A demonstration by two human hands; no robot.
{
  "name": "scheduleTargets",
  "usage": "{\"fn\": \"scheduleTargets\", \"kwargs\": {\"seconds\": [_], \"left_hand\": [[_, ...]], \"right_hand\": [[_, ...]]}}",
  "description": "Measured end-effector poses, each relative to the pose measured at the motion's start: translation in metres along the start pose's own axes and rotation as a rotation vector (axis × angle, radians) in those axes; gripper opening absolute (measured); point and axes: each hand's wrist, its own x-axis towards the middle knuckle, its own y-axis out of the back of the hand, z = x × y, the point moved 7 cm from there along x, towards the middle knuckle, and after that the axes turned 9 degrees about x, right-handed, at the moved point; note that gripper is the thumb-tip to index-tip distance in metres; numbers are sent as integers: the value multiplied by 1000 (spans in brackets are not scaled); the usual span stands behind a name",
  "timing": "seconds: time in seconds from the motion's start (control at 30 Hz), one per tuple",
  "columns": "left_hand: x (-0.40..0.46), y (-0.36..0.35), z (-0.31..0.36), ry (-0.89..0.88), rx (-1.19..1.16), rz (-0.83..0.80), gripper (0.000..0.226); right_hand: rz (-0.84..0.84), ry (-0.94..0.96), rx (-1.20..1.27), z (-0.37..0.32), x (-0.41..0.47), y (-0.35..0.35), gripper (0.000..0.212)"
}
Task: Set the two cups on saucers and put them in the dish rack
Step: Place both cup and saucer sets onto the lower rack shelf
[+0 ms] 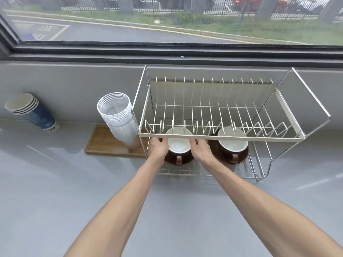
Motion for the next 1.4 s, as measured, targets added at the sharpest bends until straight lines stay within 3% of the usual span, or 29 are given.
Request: {"fn": "scheduleTargets", "kwargs": {"seconds": [0.3,0.47,0.6,0.73,0.9,1.07,1.4], "left_hand": [[2,-4,5,-35,72,-12,62],[-17,0,27,-217,247,13,53],[-43,4,47,-364,376,91,47],[-65,-5,59,-452,487,88,37],[-90,-27,69,-548,640,57,42],[-112,-54,78,-639,596,-11,37],[-104,-99,73,-358,391,-201,48]], "right_hand": [[-40,20,22,-10,-3,-1,55],[-2,89,-19,-20,-14,8,45],[8,153,-46,-29,-28,23,21],[56,137,-105,-31,-46,50,32],[63,125,-121,-23,-64,82,38],[195,137,-151,-8,-75,118,36],[335,64,-157,18,-59,153,48]]}}
